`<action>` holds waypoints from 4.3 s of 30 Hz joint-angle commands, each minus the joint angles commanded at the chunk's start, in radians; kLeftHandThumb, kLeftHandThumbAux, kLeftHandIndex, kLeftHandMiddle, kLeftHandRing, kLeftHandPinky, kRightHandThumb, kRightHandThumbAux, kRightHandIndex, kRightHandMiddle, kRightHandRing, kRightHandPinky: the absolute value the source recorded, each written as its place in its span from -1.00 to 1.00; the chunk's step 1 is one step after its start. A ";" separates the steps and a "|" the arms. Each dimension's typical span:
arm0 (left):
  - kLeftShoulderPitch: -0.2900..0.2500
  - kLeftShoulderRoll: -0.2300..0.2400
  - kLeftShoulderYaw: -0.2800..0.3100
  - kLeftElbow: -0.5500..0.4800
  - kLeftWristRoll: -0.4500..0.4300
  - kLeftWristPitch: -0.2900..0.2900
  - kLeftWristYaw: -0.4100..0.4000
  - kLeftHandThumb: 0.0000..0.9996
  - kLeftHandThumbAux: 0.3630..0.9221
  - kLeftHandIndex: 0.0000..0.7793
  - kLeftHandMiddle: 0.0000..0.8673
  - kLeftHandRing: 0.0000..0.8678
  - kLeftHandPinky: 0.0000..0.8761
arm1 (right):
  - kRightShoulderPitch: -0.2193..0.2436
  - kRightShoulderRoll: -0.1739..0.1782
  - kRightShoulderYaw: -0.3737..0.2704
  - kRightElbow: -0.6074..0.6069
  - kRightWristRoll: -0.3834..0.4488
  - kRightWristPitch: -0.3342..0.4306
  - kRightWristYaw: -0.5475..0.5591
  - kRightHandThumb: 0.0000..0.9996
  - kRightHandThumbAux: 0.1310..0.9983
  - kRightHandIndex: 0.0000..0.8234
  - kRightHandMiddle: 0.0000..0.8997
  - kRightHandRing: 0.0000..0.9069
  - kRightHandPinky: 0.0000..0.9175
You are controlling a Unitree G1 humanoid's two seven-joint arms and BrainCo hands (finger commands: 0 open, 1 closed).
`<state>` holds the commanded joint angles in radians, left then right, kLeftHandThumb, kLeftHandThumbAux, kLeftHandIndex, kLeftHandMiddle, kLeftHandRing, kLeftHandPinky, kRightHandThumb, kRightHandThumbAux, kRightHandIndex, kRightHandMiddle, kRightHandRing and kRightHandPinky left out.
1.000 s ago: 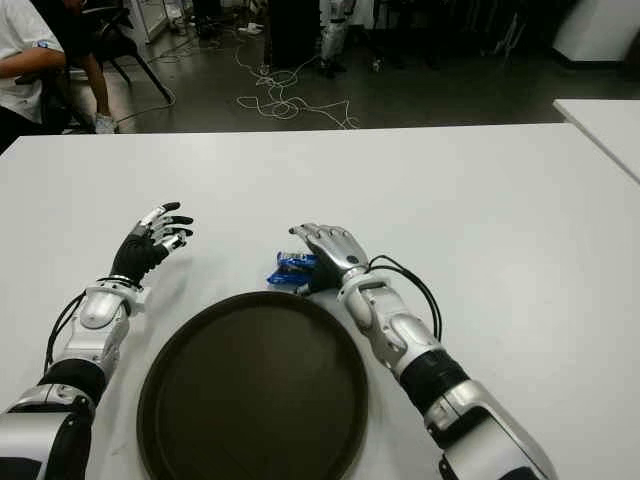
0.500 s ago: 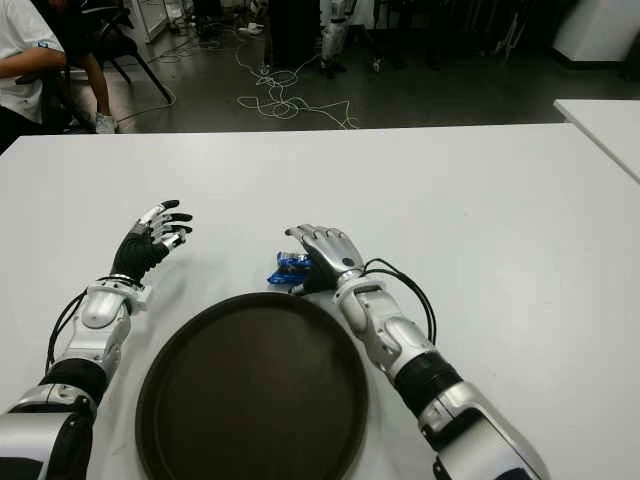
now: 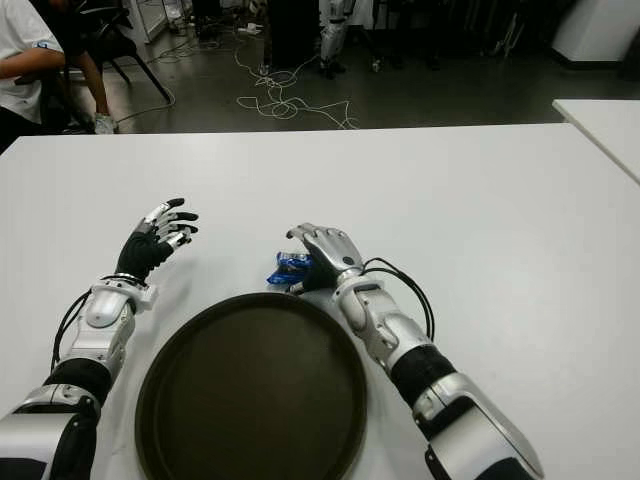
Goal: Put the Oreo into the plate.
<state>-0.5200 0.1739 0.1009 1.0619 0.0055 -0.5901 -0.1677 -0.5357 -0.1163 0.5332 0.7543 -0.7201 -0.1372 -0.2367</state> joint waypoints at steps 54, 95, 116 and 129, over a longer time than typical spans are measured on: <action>0.024 -0.009 0.003 -0.044 -0.015 -0.005 -0.009 -0.39 0.24 -0.55 -0.26 -0.25 -0.28 | -0.057 0.019 -0.050 0.192 0.085 -0.138 -0.055 -1.00 0.72 0.05 0.11 0.13 0.09; 0.054 -0.018 -0.003 -0.118 -0.035 0.016 -0.033 -0.40 0.27 -0.53 -0.27 -0.27 -0.30 | -0.017 -0.033 -0.041 0.044 0.059 -0.078 0.016 -1.00 0.73 0.16 0.20 0.20 0.14; 0.080 -0.027 -0.006 -0.189 -0.032 0.050 -0.019 -0.39 0.23 -0.55 -0.26 -0.27 -0.31 | 0.061 -0.113 -0.034 -0.313 0.003 0.129 0.198 -1.00 0.66 0.29 0.52 0.58 0.52; 0.089 -0.031 -0.006 -0.208 -0.035 0.056 -0.019 -0.38 0.18 -0.53 -0.24 -0.26 -0.31 | 0.074 -0.134 -0.026 -0.413 -0.010 0.213 0.299 -1.00 0.60 0.00 0.03 0.14 0.16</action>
<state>-0.4307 0.1430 0.0951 0.8538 -0.0294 -0.5341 -0.1865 -0.4614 -0.2505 0.5069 0.3410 -0.7302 0.0758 0.0625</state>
